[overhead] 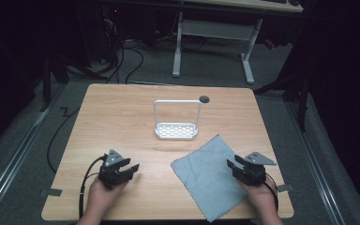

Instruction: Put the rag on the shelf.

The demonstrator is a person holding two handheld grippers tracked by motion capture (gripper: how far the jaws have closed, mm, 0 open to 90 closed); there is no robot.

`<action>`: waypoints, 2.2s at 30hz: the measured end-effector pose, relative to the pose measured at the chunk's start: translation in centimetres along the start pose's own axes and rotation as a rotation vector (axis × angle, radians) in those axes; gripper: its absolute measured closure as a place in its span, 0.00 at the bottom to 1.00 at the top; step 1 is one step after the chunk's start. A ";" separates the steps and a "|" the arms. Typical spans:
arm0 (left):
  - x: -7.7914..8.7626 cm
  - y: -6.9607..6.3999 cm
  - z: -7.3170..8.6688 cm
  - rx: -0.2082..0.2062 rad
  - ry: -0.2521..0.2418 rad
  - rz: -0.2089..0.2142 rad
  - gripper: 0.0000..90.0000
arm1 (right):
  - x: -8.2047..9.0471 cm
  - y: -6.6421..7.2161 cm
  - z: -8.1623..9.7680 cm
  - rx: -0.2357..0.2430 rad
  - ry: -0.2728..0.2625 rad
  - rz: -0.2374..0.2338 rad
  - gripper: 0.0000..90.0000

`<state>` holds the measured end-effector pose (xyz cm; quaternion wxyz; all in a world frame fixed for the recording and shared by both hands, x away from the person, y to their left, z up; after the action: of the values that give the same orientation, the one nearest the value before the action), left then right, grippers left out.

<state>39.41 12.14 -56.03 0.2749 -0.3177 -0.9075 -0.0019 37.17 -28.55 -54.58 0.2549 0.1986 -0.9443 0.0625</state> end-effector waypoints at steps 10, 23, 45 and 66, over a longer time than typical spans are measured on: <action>-0.2 0.4 -0.2 -0.017 -0.019 -0.021 0.59 | -0.3 0.4 0.1 0.008 0.009 -0.018 0.67; -0.1 0.9 0.0 -0.006 -0.025 -0.029 0.59 | -1.2 4.6 0.7 0.100 0.073 -0.127 0.86; -0.7 -8.3 -0.5 -0.039 -0.002 0.245 0.69 | -3.7 12.4 1.0 0.269 0.153 -0.321 1.00; -3.8 -13.5 2.1 -0.212 0.190 0.295 0.75 | -3.5 13.4 1.1 0.296 0.148 -0.339 1.00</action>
<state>33.04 -0.50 -57.39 0.3216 -0.4729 -0.8157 -0.0871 34.03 -15.36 -57.55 0.2983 0.3846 -0.8567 0.1711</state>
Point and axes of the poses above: each handheld gripper's, and its own axes: x roughly backward along the jaws, z roughly out of its underside, y roughly to its left, the point moved 7 cm from there along -x, roughly forward along the jaws, and after that the axes turned 6 degrees about -y, right-handed, at the moved point
